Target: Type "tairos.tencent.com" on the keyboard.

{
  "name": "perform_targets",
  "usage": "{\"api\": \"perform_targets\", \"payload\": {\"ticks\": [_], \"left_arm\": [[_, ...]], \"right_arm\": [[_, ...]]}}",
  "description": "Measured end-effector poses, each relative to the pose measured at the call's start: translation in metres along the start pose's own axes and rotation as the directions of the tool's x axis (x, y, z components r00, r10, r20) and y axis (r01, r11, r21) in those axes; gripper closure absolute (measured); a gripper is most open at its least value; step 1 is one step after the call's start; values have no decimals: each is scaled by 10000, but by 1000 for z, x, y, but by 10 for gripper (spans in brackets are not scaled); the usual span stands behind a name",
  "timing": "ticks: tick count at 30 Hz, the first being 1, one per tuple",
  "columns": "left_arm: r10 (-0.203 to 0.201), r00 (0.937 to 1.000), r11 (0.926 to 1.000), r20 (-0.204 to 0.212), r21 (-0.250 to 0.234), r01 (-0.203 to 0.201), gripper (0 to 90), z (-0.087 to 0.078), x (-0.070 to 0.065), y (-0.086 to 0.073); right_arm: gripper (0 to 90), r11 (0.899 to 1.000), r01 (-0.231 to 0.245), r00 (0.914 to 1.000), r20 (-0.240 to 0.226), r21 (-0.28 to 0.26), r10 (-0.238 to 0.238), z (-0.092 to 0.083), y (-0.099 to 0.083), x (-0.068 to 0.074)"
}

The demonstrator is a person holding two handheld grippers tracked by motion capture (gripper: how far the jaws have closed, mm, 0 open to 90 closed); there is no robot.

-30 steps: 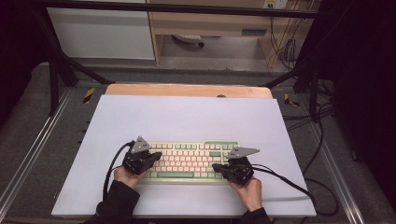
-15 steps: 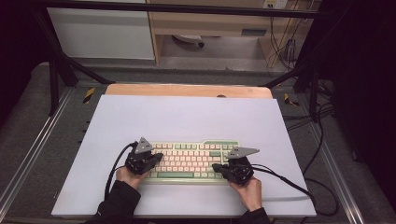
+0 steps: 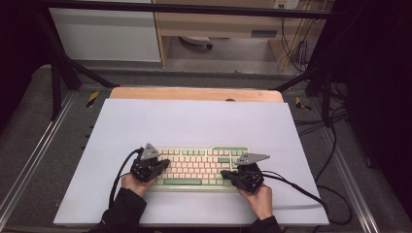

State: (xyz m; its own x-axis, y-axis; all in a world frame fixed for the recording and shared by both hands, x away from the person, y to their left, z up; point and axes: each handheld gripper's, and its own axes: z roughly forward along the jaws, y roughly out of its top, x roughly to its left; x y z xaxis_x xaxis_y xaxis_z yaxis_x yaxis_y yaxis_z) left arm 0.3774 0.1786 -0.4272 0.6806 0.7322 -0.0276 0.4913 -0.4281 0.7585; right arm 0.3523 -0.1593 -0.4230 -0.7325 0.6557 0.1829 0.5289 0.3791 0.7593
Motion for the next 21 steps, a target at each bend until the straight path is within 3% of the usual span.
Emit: {"api": "perform_targets", "payload": {"ticks": [10, 21], "left_arm": [[39, 10000, 9999, 30, 112, -39, 900, 1, 0, -1], [74, 9999, 9998, 137, -182, -71, 900, -11, -3, -1]], "right_arm": [[900, 10000, 34, 10000, 16, -37, -34, 0, 0, 0], [900, 9999, -32, 10000, -54, -154, 31, -3, 2, 1]]}}
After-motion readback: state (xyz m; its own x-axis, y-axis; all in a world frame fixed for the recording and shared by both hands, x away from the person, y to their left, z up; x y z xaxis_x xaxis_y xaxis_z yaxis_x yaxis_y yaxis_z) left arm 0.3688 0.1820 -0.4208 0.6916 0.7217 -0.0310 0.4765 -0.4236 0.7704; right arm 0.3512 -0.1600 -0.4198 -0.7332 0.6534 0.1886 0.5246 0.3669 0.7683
